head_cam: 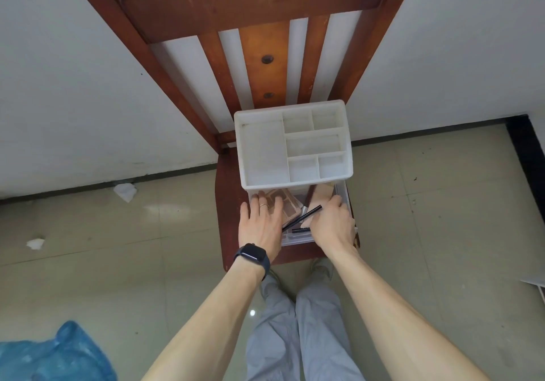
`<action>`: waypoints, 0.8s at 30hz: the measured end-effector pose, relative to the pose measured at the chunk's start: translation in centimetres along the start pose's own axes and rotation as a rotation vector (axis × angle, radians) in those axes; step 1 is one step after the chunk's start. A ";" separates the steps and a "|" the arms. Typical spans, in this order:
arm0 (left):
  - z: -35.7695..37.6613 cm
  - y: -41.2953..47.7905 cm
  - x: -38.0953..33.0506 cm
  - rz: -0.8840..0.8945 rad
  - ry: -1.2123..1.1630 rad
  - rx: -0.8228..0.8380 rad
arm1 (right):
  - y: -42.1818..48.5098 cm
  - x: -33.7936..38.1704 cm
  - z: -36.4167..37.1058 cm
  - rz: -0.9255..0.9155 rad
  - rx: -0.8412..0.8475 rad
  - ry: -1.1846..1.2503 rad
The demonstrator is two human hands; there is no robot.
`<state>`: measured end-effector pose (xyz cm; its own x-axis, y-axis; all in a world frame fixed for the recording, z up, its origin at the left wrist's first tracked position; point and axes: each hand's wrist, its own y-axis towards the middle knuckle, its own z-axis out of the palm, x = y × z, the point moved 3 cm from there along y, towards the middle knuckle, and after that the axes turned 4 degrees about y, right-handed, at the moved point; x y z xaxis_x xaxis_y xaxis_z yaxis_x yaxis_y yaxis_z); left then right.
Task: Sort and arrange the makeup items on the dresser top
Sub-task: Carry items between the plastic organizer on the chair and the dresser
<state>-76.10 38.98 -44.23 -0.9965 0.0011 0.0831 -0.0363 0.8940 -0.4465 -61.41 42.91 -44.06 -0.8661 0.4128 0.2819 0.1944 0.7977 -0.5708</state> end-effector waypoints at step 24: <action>-3.5 -2.1 3.4 0.006 -0.693 -0.072 | 0.1 -2.5 0.6 0.281 0.087 0.750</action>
<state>-79.10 38.62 -39.91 -0.8156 -0.2585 -0.5176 -0.0492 0.9224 -0.3831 -59.52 41.73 -45.28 -0.2438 0.8031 0.5437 0.2958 0.5955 -0.7469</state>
